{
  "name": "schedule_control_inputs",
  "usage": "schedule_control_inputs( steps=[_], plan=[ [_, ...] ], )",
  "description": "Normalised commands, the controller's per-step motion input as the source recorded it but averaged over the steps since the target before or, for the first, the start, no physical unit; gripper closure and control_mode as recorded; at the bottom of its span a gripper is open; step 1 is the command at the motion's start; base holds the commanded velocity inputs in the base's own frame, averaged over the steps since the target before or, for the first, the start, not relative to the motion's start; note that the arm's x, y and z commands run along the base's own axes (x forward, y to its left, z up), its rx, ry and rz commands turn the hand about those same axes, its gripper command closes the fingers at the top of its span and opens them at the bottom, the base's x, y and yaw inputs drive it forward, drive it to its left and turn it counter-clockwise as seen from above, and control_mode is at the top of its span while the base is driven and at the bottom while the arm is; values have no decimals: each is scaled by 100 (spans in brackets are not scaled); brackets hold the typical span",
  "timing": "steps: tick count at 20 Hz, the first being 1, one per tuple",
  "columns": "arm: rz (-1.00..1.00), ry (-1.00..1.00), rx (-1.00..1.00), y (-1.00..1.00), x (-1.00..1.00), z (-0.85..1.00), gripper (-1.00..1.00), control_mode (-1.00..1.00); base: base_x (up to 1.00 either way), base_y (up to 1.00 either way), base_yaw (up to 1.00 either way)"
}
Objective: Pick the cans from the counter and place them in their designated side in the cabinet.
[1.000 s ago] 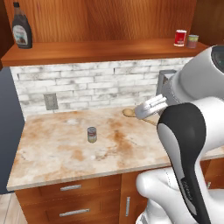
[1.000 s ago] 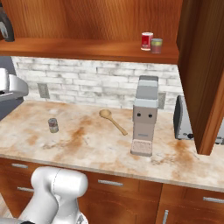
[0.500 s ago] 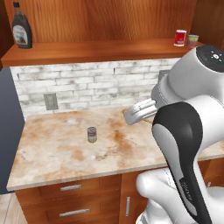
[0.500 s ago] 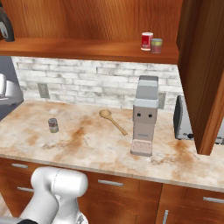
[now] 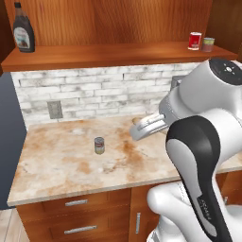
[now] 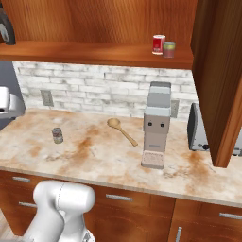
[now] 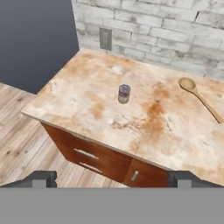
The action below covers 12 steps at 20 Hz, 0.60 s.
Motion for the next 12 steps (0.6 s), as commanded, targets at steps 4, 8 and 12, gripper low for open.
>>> schedule_control_inputs(
  steps=[4, 8, 12],
  plan=[
    [1, -5, 0, 0, 0, -15, -100, -100, 0, 0, 0],
    [-1, -4, 0, 0, 11, -19, -100, -100, 0, 0, 0],
    [-3, -3, 1, 0, 16, -3, -100, -100, 0, 0, 0]
  ],
)
